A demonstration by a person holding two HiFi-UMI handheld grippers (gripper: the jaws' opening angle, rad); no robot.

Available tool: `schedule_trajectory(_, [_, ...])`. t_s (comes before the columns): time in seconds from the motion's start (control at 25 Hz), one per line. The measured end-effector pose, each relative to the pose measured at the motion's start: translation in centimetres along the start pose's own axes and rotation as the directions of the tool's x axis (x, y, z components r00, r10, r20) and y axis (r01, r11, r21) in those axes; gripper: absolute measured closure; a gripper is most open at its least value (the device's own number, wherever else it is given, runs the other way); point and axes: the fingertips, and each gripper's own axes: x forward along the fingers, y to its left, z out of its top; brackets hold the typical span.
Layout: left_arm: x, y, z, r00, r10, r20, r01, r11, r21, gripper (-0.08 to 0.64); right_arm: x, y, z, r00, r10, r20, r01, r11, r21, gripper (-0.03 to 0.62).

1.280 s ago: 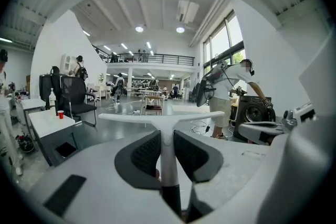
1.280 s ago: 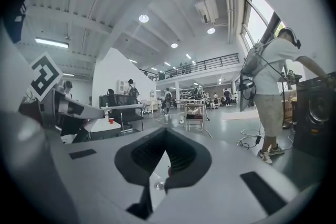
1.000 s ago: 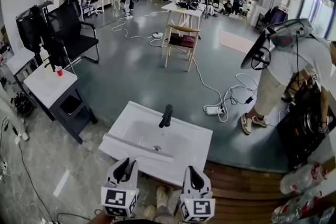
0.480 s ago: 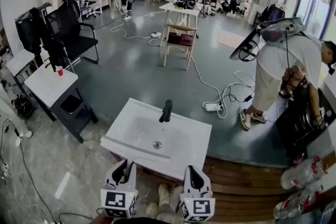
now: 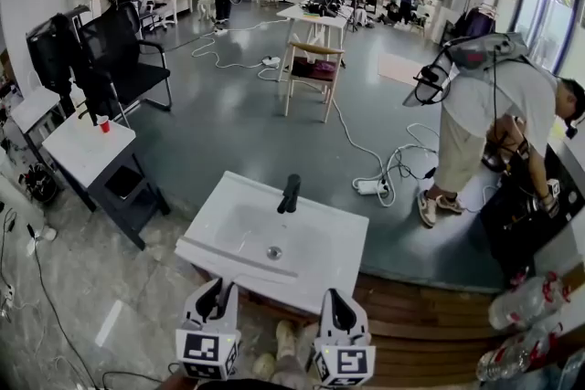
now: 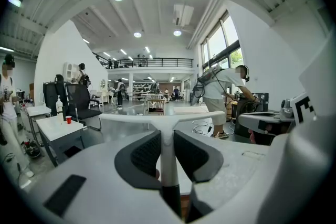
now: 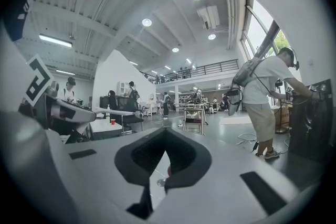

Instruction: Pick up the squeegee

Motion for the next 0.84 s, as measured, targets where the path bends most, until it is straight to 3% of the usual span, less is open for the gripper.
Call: schedule_trajectory(0.84, [0.4,1.0,-0.3,1.000,0.002,-0.006,-0.002,1.000,-0.012,0.480,1.0,0.8,0.3,1.000,0.010,-0.004,-0.010,1.000,-0.009,0.597])
